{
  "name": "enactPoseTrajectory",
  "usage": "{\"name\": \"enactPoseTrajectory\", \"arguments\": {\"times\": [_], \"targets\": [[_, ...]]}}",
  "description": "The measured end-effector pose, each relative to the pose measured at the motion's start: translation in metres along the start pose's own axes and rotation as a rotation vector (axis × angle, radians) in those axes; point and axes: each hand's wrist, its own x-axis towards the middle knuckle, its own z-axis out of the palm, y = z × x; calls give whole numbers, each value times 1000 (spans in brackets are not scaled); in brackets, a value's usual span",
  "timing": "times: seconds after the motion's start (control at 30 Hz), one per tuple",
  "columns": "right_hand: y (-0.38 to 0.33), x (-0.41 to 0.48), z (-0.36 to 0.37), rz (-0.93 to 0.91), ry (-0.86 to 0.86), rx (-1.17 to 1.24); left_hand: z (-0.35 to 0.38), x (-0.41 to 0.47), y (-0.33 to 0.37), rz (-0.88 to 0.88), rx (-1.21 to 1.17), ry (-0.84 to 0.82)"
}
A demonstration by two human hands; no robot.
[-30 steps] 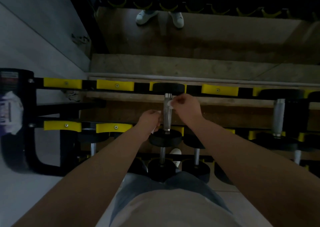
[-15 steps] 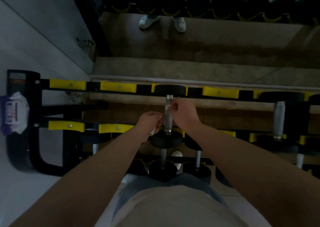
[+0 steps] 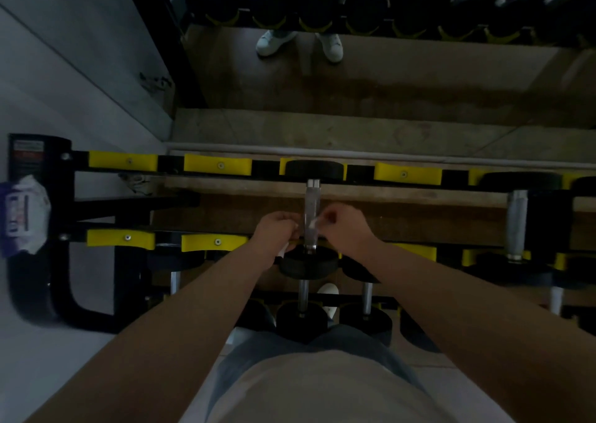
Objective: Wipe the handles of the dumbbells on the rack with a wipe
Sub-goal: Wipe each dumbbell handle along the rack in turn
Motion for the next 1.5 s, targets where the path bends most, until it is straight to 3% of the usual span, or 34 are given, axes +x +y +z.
{"name": "enactPoseTrajectory", "arguments": {"times": [0.1,0.2,0.3,0.4,0.47,0.53,0.6,0.67,0.7,0.77,0.87,1.0,1.07,1.23,1.27,1.4,1.5], "targets": [[-8,20,-6,196,199,357,0,2,0,-13,-11,-7],[-15,33,-8,262,83,583,-2,5,2,-7,-24,-26],[-8,24,-7,221,-113,419,-4,7,6,16,-52,-32],[3,13,-8,204,-433,-79,-5,6,9,18,-41,-40],[3,12,-8,190,-450,-161,-5,8,8,-3,-59,-49],[-1,19,-6,228,-274,84,-4,8,7,-19,-76,-56],[-9,32,-7,320,-82,532,-4,8,5,-16,-69,-66],[-15,46,-9,374,2,903,-5,6,3,-2,-33,-82],[-15,50,-10,381,9,978,-7,5,2,4,-15,-95],[-12,49,-9,347,-28,896,-9,6,0,10,1,-108],[4,34,-5,269,-149,577,-8,9,-1,16,4,-93],[8,12,-5,144,-419,-74,-5,10,-1,1,9,-67],[6,10,-5,159,-397,-63,-3,11,1,-11,11,-64],[-16,27,-19,253,57,680,-5,8,4,-2,-1,-57],[-19,30,-20,213,98,659,-6,6,5,8,-13,-53],[-15,10,-11,-17,175,132,-6,5,5,16,-55,-30],[-4,-7,-3,-247,-87,-230,-7,5,4,5,-19,-5]]}}
